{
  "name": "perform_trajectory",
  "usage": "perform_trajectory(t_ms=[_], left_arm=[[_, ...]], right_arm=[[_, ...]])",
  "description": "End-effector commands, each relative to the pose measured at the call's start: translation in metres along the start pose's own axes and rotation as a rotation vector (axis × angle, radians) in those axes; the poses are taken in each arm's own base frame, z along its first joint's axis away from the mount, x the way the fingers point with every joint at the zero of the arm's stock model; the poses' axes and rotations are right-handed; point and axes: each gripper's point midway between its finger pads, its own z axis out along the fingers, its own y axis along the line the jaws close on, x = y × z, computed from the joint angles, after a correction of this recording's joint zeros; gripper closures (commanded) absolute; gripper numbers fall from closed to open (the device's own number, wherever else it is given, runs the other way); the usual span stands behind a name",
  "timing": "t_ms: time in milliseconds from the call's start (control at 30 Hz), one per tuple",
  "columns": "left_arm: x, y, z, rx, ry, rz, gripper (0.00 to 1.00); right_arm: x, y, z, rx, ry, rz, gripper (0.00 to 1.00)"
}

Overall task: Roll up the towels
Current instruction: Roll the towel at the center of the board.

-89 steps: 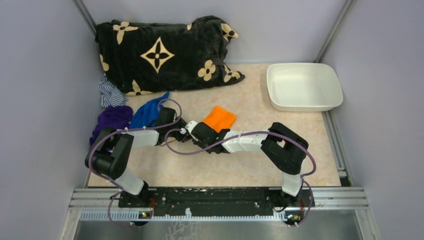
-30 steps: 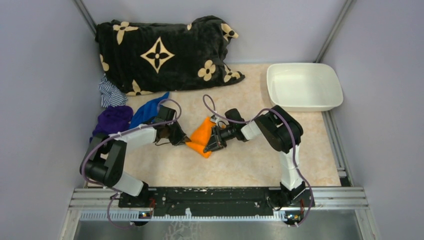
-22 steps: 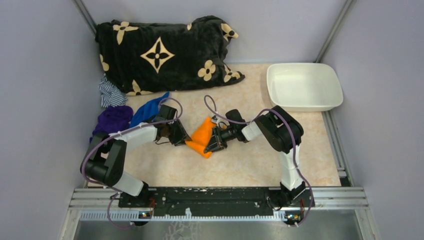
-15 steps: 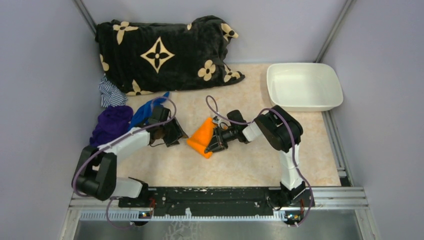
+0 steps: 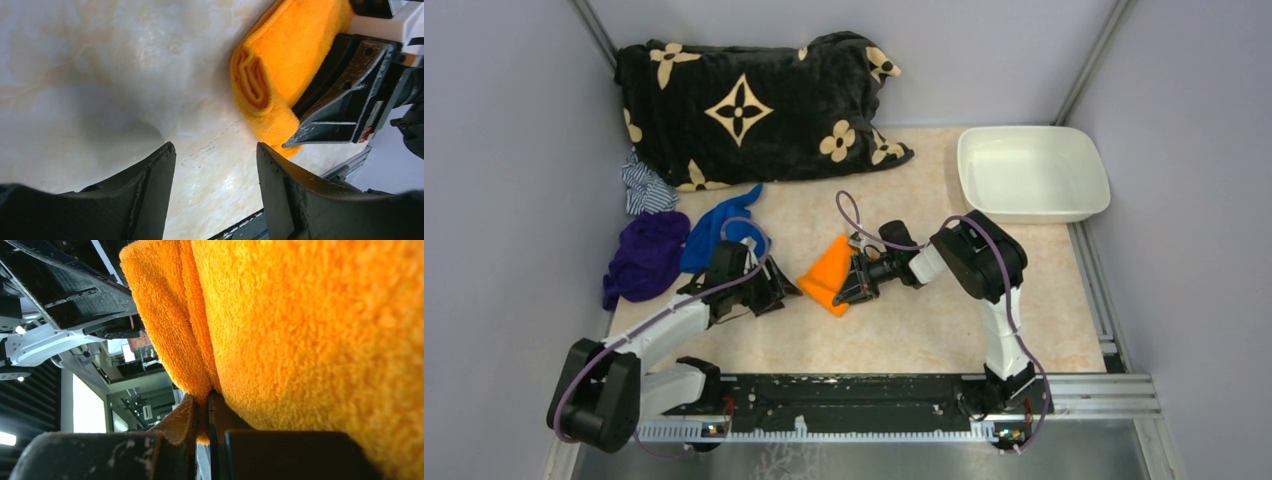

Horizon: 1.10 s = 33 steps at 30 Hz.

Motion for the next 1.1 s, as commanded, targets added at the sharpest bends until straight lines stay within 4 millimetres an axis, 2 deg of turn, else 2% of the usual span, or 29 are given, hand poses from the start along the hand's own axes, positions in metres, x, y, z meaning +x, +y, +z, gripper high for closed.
perform_trajectory(t_ms=[0,267,533,633,833,900,1067], left_arm=[[-0.008,-0.030,0.006,0.142,-0.010,0.032,0.34],[-0.019,-0.048,0.020,0.202,-0.007,0.031,0.34],[-0.014,-0.038,0.044,0.131,0.041,0.004,0.41],[-0.013,-0.030,0.050,0.081,0.055,-0.020,0.44],[-0.006,-0.007,0.057,-0.041,0.085,-0.063,0.47],[-0.004,-0.001,0.059,-0.075,0.097,-0.068,0.48],[0.001,0.010,0.063,-0.125,0.115,-0.085,0.50]], right_arm=[[0.004,-0.024,-0.001,0.057,-0.016,0.115,1.00],[0.004,-0.026,-0.002,0.079,-0.016,0.112,1.00],[0.001,-0.024,-0.004,0.105,-0.020,0.081,0.99],[-0.002,-0.021,-0.007,0.139,-0.027,0.037,0.92],[-0.006,-0.006,-0.014,0.256,-0.033,-0.089,0.68],[-0.010,0.005,-0.016,0.294,-0.044,-0.162,0.61],[-0.019,0.023,-0.035,0.508,-0.097,-0.355,0.51]])
